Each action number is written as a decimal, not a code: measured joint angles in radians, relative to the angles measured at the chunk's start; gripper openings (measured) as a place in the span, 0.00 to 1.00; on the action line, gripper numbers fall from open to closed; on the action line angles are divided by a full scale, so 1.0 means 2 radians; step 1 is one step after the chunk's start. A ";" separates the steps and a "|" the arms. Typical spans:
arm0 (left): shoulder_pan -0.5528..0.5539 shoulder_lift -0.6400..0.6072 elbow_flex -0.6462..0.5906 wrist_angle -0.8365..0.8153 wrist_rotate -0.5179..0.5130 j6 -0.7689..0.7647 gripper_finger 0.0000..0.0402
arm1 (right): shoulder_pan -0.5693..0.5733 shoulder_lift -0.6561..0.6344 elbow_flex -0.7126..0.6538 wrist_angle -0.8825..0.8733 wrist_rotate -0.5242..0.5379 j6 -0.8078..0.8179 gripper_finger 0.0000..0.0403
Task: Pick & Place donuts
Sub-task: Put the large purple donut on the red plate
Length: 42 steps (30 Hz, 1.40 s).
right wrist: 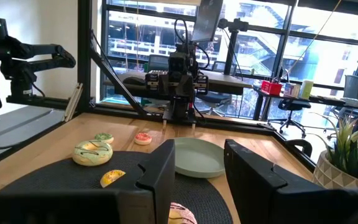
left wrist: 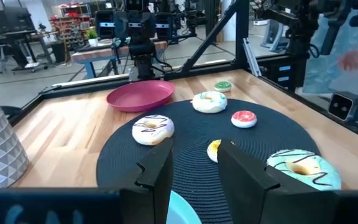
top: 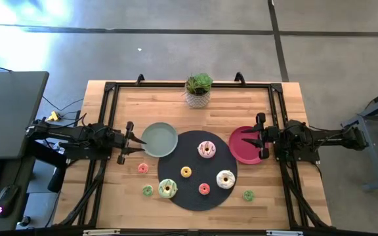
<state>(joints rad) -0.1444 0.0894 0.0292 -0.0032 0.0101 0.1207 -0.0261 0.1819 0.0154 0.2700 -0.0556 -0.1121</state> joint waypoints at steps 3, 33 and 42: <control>0.000 0.000 0.000 0.004 -0.014 0.000 0.30 | 0.000 0.000 0.000 0.000 0.000 0.000 0.32; 0.000 0.002 0.023 0.054 -0.079 -0.063 0.30 | 0.000 0.000 0.000 0.012 -0.002 0.033 0.32; 0.000 0.043 0.046 0.053 -0.080 -0.046 0.31 | 0.000 0.001 0.000 0.066 0.041 -0.023 0.32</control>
<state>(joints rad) -0.1444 0.1758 0.1215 0.1023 -0.1505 0.0287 -0.0261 0.1829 0.0154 0.4016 0.0265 -0.1588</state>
